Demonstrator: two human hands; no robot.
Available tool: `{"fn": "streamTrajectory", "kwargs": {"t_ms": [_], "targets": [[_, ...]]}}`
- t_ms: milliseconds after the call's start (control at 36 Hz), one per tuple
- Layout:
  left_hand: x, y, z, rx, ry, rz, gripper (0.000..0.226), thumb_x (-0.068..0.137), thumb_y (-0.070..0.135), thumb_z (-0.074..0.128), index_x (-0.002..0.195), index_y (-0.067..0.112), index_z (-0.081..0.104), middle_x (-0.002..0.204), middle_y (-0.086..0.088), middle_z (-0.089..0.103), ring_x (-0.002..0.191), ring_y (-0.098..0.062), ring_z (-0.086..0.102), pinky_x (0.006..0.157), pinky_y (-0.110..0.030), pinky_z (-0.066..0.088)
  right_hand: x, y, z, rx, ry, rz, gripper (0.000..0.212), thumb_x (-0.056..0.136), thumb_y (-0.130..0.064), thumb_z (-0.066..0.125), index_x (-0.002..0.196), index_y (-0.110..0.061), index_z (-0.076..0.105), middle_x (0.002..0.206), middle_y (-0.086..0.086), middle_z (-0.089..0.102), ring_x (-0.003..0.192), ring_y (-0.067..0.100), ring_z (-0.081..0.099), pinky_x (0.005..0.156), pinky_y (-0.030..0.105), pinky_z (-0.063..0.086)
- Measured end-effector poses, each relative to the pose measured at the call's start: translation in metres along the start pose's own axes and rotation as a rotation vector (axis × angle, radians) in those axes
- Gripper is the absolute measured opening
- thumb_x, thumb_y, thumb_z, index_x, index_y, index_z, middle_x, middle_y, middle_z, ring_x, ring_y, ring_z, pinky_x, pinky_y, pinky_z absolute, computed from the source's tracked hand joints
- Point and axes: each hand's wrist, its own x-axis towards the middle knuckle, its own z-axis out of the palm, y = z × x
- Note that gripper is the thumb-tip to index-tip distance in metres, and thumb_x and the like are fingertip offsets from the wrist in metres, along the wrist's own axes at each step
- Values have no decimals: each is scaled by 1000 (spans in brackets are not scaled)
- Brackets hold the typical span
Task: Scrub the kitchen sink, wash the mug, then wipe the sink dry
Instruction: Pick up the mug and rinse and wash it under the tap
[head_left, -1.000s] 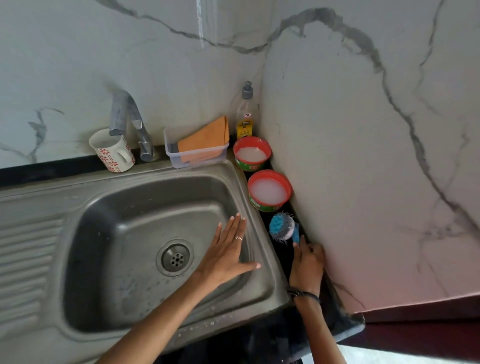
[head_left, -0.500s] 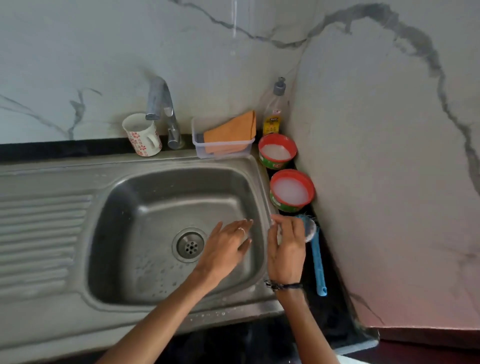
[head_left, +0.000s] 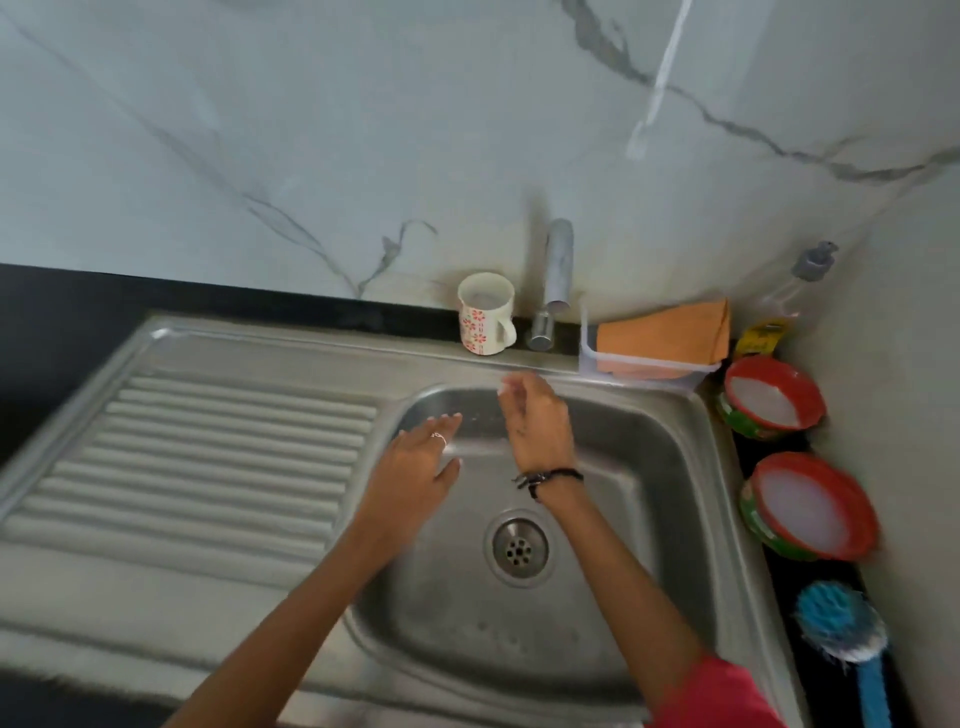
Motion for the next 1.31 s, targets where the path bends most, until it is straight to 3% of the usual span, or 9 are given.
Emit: {"fn": "streamTrajectory", "kwargs": {"t_ms": [167,278,361,472,583,778,1028,1111,1306], "targets": [[33,-52,-21,-5,-39,23,55,94,33,41,144,14,32,148,-6,36,138,-19,32,113,-26,21,83,-9,31,-1,68,306,49,95,-36,47,130,-2,47,131,18,52,118,31,51,96,37,41],[45,-73,-25,-39,-51,56,52,98,28,42,146,17,27,152,-2,29,142,-14,23,114,-21,13,120,0,43,-66,-24,513,60,93,-55,36,103,-1,61,117,20,59,108,33,55,81,35,39],[55,-95,-27,-46,-71,86,51,98,28,42,146,17,28,152,-2,29,141,-14,24,115,-24,14,136,-7,56,-31,-15,622,71,91,-62,34,109,-1,64,114,14,62,106,29,55,81,32,33],[60,-118,-31,-75,-77,107,50,97,25,44,145,17,31,150,-2,33,140,-16,28,116,-28,19,142,-19,66,172,123,764,54,85,-49,56,115,-4,60,111,7,61,107,25,57,80,28,41],[57,-133,-41,-102,-54,95,49,98,25,44,145,19,30,151,0,32,140,-14,26,115,-27,19,141,-25,67,444,204,865,54,74,-33,69,119,-6,56,121,13,61,111,31,57,96,47,48],[26,-168,-57,-185,0,20,48,97,26,46,144,21,33,150,2,34,139,-11,28,114,-25,21,135,-23,70,389,193,840,54,63,-37,72,105,-7,58,115,12,61,104,30,59,93,45,50],[-37,-217,-76,-238,44,-162,43,94,20,51,137,18,46,142,0,45,134,-12,37,110,-22,24,99,-89,80,421,-168,815,38,81,-19,67,113,-3,55,111,18,59,103,37,59,91,50,50],[-52,-231,-84,-236,54,-198,43,95,19,51,137,15,46,143,-1,45,134,-12,37,111,-23,24,89,-113,92,393,-320,784,51,71,-23,72,115,-4,55,117,20,60,104,40,59,85,54,52],[-61,-286,-108,-209,25,-242,45,96,21,49,140,15,41,145,-1,41,136,-13,35,112,-27,27,73,-205,139,94,-515,548,22,83,-19,61,102,-8,56,79,5,56,91,24,56,93,39,51]]}}
